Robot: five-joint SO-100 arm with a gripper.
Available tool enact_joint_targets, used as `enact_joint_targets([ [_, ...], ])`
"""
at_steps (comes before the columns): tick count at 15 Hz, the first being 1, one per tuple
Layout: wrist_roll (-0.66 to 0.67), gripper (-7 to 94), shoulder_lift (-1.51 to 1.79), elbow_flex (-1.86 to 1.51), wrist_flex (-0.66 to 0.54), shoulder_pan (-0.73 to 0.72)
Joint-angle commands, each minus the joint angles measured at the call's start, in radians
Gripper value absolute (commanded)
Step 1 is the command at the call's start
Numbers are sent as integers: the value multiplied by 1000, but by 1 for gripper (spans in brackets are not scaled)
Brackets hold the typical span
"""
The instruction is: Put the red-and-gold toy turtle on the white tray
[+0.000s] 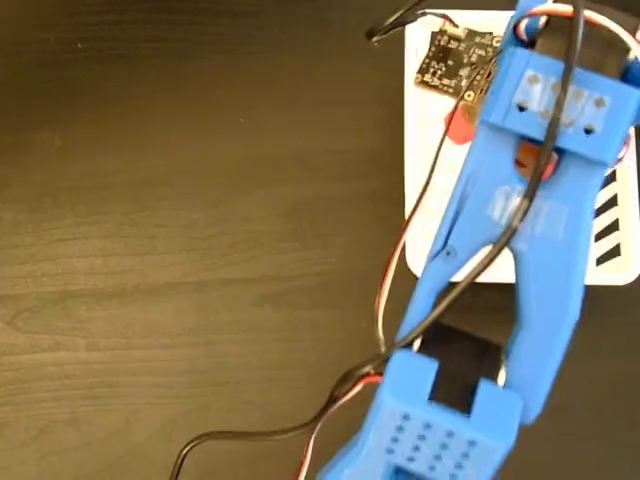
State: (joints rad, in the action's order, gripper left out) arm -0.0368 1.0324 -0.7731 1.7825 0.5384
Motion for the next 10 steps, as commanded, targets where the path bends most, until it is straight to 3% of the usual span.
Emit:
enact_joint_targets([
  [1, -2, 0, 15, 67, 14, 9],
  [8, -11, 0, -63, 71, -5, 6],
  [10, -17, 5, -69, 64, -8, 9],
])
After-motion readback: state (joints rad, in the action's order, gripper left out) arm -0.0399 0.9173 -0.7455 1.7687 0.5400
